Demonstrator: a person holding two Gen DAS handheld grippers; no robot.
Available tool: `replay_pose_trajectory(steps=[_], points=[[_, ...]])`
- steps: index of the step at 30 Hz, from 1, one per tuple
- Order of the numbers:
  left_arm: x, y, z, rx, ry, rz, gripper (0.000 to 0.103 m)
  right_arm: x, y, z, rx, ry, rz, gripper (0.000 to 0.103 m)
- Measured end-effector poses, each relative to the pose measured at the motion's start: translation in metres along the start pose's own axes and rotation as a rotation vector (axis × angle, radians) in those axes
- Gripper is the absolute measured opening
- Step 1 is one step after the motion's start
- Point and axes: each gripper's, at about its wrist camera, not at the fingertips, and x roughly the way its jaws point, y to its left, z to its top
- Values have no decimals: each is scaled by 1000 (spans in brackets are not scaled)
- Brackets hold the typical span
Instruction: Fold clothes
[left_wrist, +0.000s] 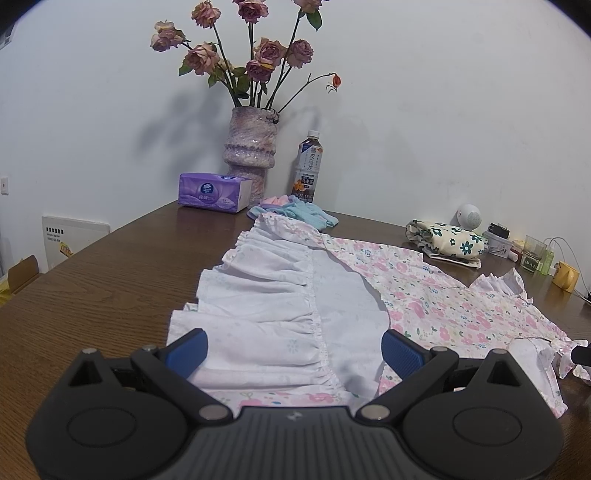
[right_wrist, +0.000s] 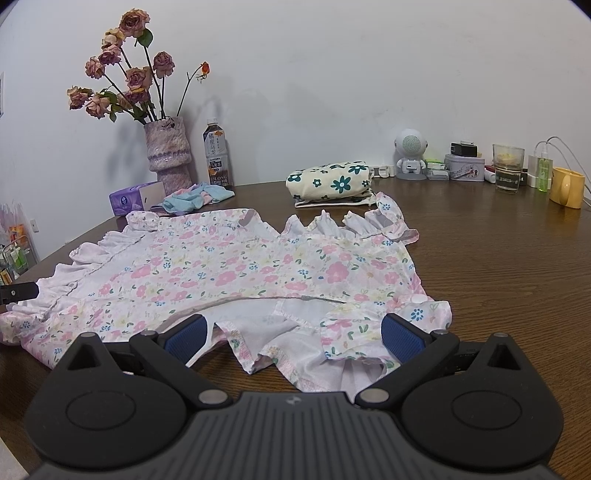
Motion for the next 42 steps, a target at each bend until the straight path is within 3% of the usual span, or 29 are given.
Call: replay_pose_trajectory(steps=[8, 12, 17, 22, 24, 29, 34, 37, 40, 41, 42], points=[[0, -2, 1, 23, 3, -12, 101, 3, 8, 1, -52, 23, -13, 102], [-5, -7, 6, 97, 17, -59, 101, 2, 16, 1, -103, 18, -15, 102], [-20, -22, 12, 357, 19, -86, 101, -4, 34, 8, -203, 36, 40, 102], [-35, -41, 1, 744, 59, -106, 97, -15, 63, 14, -431, 67, 98, 96], [-37, -45, -4, 853, 86, -119, 92, -18, 76, 12, -559, 87, 125, 90], [-41, -47, -6, 966, 139, -184, 75, -20, 109, 3, -837, 151, 191, 73], [-48, -61, -8, 1047, 141, -281, 71, -20, 134, -4, -1038, 186, 268, 66], [-46, -77, -14, 1103, 148, -336, 70, -14, 145, -13, -1166, 186, 274, 56], [-39, -92, -24, 1153, 149, -360, 70, -8, 158, -19, -1271, 204, 270, 35], [-37, -96, -26, 1162, 147, -365, 70, -7, 161, -21, -1299, 217, 273, 14], [-35, -100, -27, 1164, 144, -366, 70, -6, 164, -22, -1313, 224, 276, 6]])
